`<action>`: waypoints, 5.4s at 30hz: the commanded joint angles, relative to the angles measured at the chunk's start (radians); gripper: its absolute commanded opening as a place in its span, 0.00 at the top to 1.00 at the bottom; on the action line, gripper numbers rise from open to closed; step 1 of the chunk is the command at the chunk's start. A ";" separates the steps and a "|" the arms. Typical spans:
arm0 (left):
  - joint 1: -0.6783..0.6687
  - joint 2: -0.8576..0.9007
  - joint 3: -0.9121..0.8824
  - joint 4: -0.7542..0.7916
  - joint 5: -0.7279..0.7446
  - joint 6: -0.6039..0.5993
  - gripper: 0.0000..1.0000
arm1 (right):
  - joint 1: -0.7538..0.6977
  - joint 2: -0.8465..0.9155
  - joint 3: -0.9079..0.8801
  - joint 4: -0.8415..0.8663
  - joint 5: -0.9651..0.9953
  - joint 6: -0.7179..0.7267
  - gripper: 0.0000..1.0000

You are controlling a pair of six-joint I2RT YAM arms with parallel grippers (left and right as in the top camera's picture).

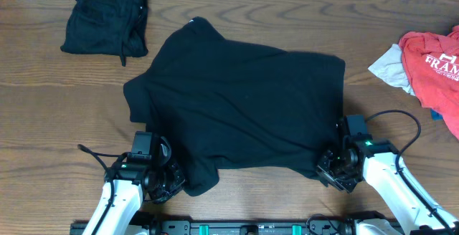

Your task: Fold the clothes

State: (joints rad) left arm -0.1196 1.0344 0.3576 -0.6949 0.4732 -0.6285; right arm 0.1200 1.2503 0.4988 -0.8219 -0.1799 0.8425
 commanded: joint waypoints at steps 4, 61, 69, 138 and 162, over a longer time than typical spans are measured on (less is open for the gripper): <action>0.000 0.003 0.026 -0.007 0.017 0.007 0.94 | -0.006 0.004 0.047 -0.012 0.026 -0.055 0.99; 0.000 -0.110 0.282 0.153 -0.311 0.139 0.94 | -0.074 -0.018 0.204 0.182 0.158 -0.198 0.91; 0.000 0.019 0.282 0.254 -0.359 0.138 0.94 | -0.074 -0.015 0.204 0.206 0.168 -0.198 0.92; 0.001 0.131 0.282 0.573 -0.608 0.329 0.17 | -0.034 0.128 0.412 0.344 0.325 -0.475 0.01; 0.060 0.000 0.282 0.385 -0.687 0.135 0.93 | 0.484 0.321 0.458 0.668 -0.183 -0.390 0.99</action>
State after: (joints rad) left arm -0.0837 1.0744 0.6228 -0.3046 -0.1585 -0.4503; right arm 0.5758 1.5230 0.9424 -0.1875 -0.3721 0.3592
